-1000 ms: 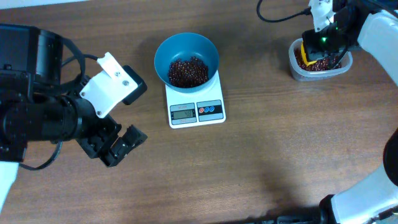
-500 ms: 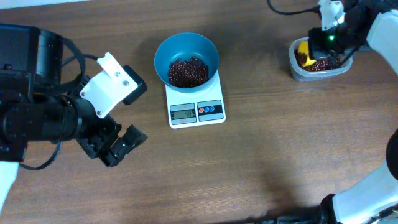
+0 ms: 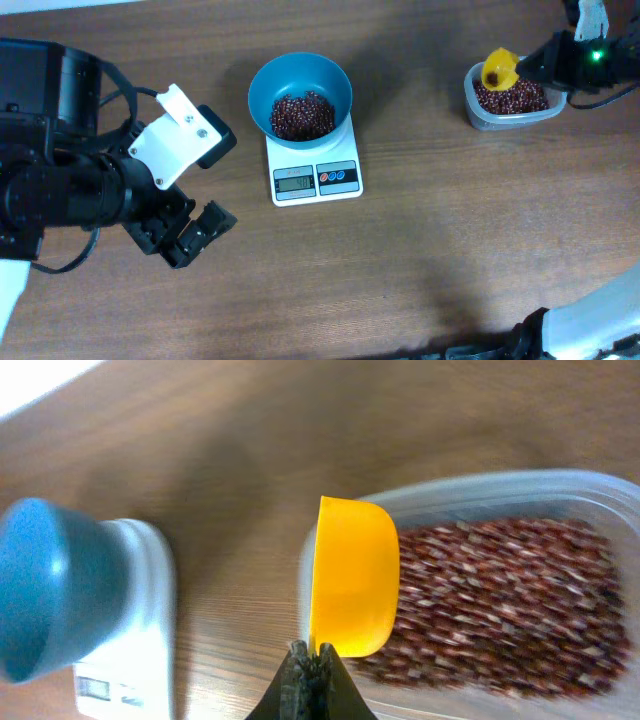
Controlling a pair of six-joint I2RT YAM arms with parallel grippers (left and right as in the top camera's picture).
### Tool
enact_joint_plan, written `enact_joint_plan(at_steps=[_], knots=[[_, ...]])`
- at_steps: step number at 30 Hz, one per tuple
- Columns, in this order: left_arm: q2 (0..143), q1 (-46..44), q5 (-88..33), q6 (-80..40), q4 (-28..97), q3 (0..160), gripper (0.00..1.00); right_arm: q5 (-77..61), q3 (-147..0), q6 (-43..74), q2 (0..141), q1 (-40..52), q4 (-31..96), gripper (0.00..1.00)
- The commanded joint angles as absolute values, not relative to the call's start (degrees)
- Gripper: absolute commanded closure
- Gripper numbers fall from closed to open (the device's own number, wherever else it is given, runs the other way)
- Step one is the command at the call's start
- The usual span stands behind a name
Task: Scoop item into bowl and weigh 50g on scale
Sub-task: 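Dip the yellow scoop into the red beans with the right gripper, then lift the filled scoop and carry it left over the teal bowl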
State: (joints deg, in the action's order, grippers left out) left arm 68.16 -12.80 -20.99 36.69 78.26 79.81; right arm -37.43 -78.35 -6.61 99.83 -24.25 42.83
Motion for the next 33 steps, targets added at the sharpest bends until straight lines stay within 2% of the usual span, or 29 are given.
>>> enact_joint_plan(at_steps=[1, 4, 11, 13, 15, 19, 20, 25, 27, 33], knots=[[68.03, -13.02, -21.23, 37.80, 78.17, 79.85, 0.01, -49.80, -79.85, -6.50, 95.59, -23.18, 42.59, 0.96], [68.03, -13.02, -21.21, 37.80, 78.17, 79.85, 0.01, -52.29, -79.85, -6.52, 94.85, -17.72, 41.58, 0.96], [68.03, -13.02, -21.23, 37.80, 78.17, 79.85, 0.01, -51.86, -79.83, -8.38, 94.87, -2.09, 24.10, 0.96], [68.03, -13.02, -21.23, 37.80, 78.17, 79.85, 0.01, -49.52, -79.83, -14.81, 94.87, 1.39, 24.67, 0.96], [68.03, -13.02, -21.23, 37.80, 78.17, 79.85, 0.01, -44.66, -79.83, -14.87, 94.87, 3.62, 24.64, 0.96], [68.03, -13.02, -21.23, 37.80, 78.17, 79.85, 0.01, -43.97, -79.83, -17.63, 94.63, 7.44, 24.16, 0.96], [68.03, -13.02, -21.23, 37.80, 78.17, 79.85, 0.01, -34.96, -79.83, -19.97, 94.89, 9.82, 26.11, 0.96], [68.03, -13.02, -21.23, 37.80, 78.17, 79.85, 0.01, -31.51, -79.83, -22.13, 93.69, 12.05, 24.84, 0.96], [68.03, -13.02, -21.21, 37.78, 78.17, 79.85, 0.01, -35.22, -79.83, -22.11, 92.55, 12.05, 22.37, 0.96], [68.03, -13.02, -21.23, 37.80, 78.17, 79.85, 0.01, -31.57, -79.83, -22.28, 92.40, 12.38, 25.67, 0.96]])
